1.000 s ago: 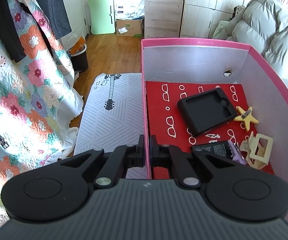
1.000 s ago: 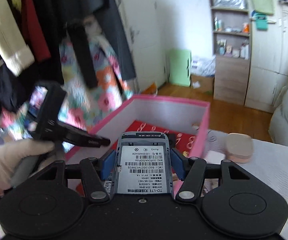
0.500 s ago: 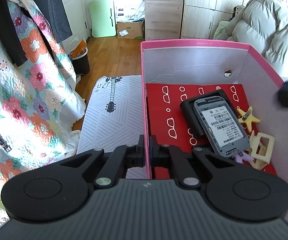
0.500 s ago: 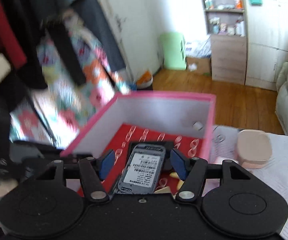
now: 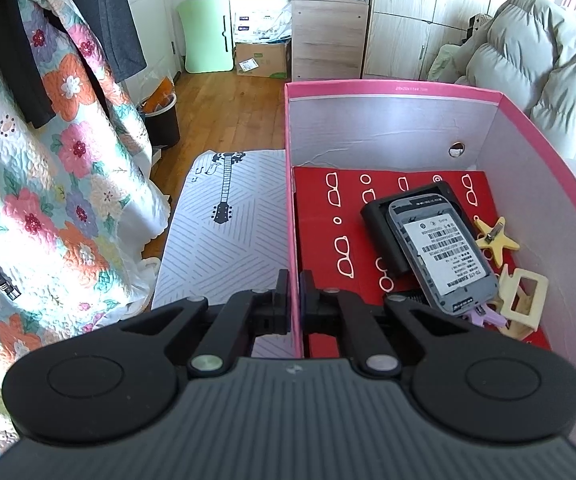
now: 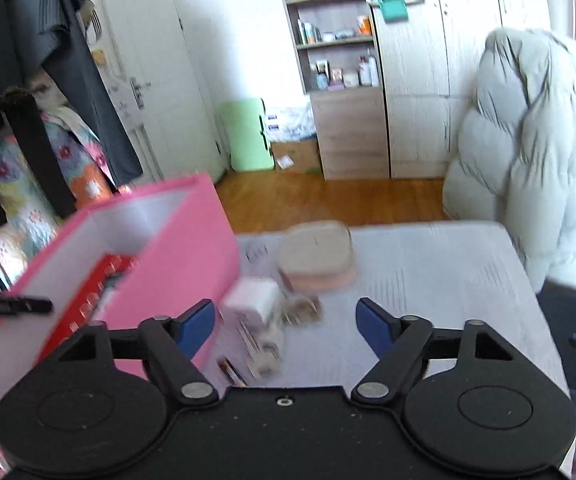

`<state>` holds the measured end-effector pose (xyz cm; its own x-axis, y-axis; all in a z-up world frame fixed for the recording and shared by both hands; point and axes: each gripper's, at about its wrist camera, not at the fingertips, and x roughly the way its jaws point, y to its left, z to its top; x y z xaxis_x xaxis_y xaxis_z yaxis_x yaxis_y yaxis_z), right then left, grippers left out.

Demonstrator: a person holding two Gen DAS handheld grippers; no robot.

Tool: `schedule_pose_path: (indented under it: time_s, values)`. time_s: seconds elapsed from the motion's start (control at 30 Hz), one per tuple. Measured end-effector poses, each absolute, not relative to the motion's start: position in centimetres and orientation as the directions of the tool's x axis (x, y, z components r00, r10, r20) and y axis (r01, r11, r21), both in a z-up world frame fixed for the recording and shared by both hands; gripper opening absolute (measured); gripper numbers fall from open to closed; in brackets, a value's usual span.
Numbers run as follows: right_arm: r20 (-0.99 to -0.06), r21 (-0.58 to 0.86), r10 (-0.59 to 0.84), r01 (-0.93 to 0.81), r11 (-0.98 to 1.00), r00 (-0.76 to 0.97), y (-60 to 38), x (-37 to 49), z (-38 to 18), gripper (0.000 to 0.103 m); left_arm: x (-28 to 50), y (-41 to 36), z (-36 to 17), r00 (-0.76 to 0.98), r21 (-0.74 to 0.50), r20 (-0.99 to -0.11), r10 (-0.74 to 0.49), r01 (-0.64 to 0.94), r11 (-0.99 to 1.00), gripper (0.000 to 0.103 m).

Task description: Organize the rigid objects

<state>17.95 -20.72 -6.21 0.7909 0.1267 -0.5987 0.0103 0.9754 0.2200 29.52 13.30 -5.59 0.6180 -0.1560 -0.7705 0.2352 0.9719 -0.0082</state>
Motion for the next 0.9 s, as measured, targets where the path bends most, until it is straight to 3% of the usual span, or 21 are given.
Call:
schedule_pose_path:
  time_s: [0.17,0.4,0.53,0.7,0.9]
  values:
    - [-0.626,0.199,0.146,-0.025,0.98,0.766,-20.2,18.3,-8.2,0.063,29.5,13.3,-5.6,0.618,-0.004,-0.771,-0.153,0.236,0.972,0.004]
    - [-0.651,0.183,0.135,-0.017,0.983,0.747,-19.1,20.5,-10.0,0.058,29.6,13.3,-5.7,0.616,0.003,-0.774,-0.148,0.238,0.971,0.004]
    - [-0.647,0.117,0.076,0.001,0.993,0.759,-17.5,21.5,-10.2,0.034,29.6,13.3,-5.7,0.615,0.0,-0.774,-0.15,0.237,0.971,0.004]
    - [-0.652,0.026,0.035,-0.023,0.999,0.757,-15.7,21.8,-10.3,0.032,29.6,13.3,-5.7,0.613,-0.005,-0.775,-0.155,0.239,0.971,0.004]
    - [-0.605,0.036,0.046,-0.031,0.999,0.795,-15.7,19.3,-9.5,0.015,29.5,13.2,-5.6,0.613,-0.011,-0.774,-0.16,0.239,0.971,0.004]
